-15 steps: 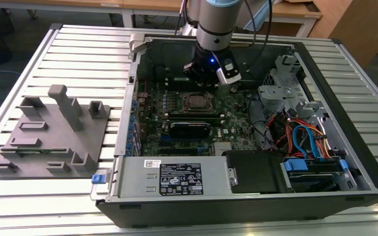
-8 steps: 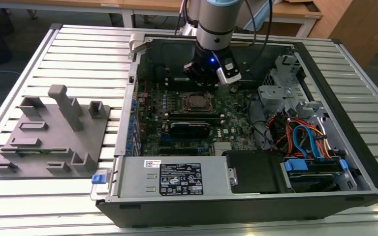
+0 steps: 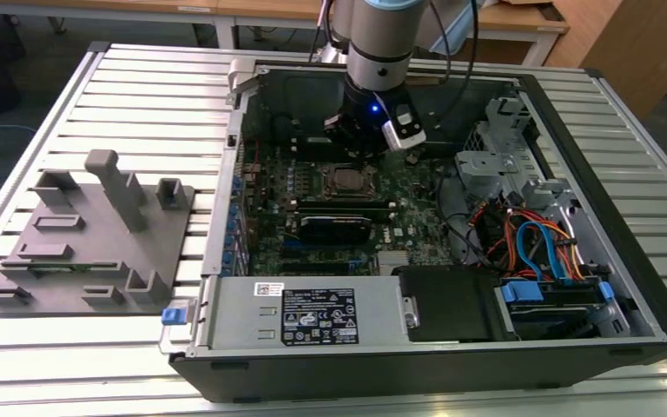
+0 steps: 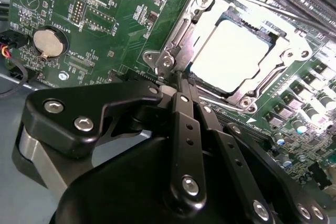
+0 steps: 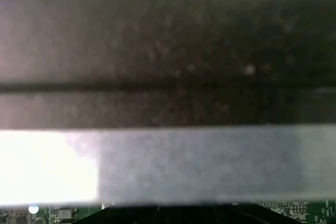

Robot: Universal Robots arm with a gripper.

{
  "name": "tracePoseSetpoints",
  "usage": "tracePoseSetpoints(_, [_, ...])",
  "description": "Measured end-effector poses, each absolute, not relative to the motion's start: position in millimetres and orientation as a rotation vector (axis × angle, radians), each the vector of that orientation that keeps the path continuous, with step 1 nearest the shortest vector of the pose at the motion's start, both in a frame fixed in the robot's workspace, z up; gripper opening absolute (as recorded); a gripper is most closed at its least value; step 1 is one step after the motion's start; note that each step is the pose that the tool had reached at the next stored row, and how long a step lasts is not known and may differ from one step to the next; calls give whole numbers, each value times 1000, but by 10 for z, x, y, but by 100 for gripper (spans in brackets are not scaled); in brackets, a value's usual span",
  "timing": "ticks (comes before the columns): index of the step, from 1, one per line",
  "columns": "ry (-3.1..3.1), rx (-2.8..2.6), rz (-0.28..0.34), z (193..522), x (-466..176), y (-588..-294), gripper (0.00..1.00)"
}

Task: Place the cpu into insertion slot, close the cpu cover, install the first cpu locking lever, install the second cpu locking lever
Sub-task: 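Install the first cpu locking lever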

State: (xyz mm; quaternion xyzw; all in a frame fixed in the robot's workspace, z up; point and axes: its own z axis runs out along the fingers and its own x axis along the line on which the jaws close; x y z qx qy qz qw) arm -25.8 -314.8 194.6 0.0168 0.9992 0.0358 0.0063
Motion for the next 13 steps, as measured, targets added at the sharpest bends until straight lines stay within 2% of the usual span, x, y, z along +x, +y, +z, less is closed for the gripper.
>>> tracePoseSetpoints(13, [3124,53,163,2080,-257,-3146,11])
